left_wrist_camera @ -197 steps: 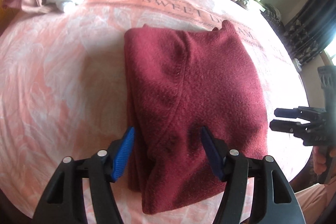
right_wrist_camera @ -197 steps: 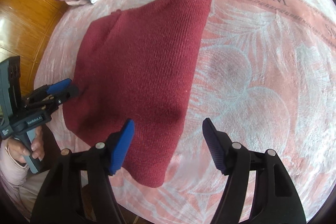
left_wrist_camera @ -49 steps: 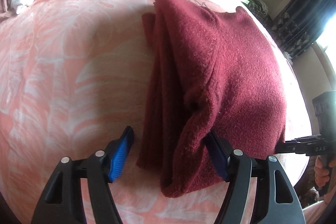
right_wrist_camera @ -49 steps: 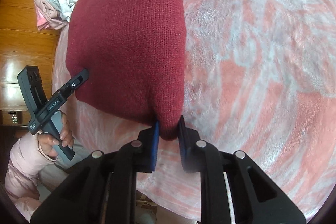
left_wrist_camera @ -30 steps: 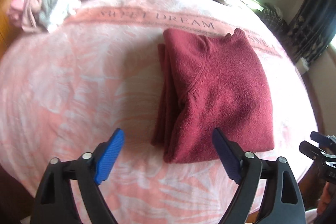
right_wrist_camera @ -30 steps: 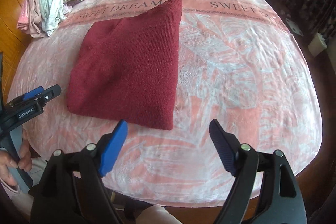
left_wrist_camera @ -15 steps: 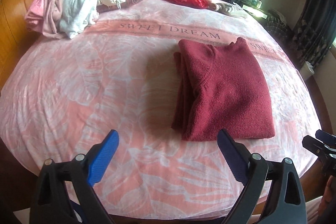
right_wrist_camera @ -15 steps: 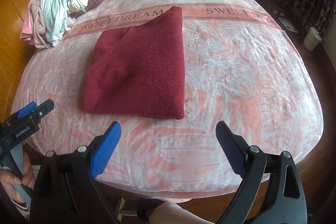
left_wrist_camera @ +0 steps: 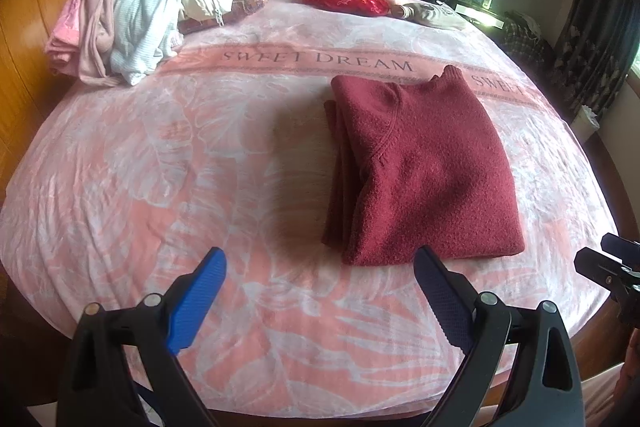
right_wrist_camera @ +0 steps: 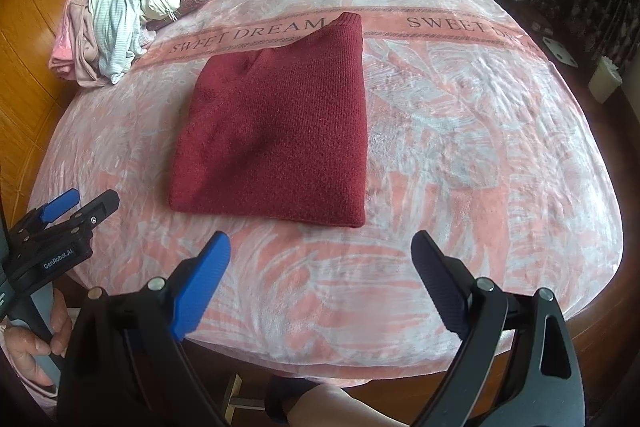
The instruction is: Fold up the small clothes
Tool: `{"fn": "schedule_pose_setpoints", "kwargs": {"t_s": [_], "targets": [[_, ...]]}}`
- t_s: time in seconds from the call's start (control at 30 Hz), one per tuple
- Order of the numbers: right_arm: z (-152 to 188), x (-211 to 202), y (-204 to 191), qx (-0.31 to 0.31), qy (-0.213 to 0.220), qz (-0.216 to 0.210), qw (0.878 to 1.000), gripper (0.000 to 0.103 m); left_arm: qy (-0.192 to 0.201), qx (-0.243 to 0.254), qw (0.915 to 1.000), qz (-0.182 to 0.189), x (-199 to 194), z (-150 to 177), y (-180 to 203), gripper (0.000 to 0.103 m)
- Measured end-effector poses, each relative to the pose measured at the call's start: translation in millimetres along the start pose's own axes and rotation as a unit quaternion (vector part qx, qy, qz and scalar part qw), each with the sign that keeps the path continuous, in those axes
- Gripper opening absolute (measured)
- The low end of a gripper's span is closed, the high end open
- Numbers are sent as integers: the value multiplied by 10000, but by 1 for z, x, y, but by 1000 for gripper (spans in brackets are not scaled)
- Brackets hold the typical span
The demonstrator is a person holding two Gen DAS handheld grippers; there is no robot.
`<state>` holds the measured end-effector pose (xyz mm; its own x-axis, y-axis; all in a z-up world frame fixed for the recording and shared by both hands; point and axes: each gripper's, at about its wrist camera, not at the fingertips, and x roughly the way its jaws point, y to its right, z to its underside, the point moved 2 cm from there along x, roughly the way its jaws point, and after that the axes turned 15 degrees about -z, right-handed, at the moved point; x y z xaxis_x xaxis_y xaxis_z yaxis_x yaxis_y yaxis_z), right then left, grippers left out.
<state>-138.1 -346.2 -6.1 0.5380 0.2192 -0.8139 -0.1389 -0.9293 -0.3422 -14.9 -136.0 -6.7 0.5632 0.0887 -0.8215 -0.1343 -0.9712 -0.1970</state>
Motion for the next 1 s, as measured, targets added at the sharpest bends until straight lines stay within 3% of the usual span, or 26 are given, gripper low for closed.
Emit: {"fn": "schedule_pose_setpoints", "kwargs": {"t_s": [0.53, 1.0], "targets": [[2, 4, -6, -133, -99, -49, 9999, 92, -117, 66, 9999, -25, 7, 2, 0, 95], [3, 11, -3, -123, -232, -60, 9996, 93, 8, 181, 9998, -76, 4, 1, 4, 95]]}}
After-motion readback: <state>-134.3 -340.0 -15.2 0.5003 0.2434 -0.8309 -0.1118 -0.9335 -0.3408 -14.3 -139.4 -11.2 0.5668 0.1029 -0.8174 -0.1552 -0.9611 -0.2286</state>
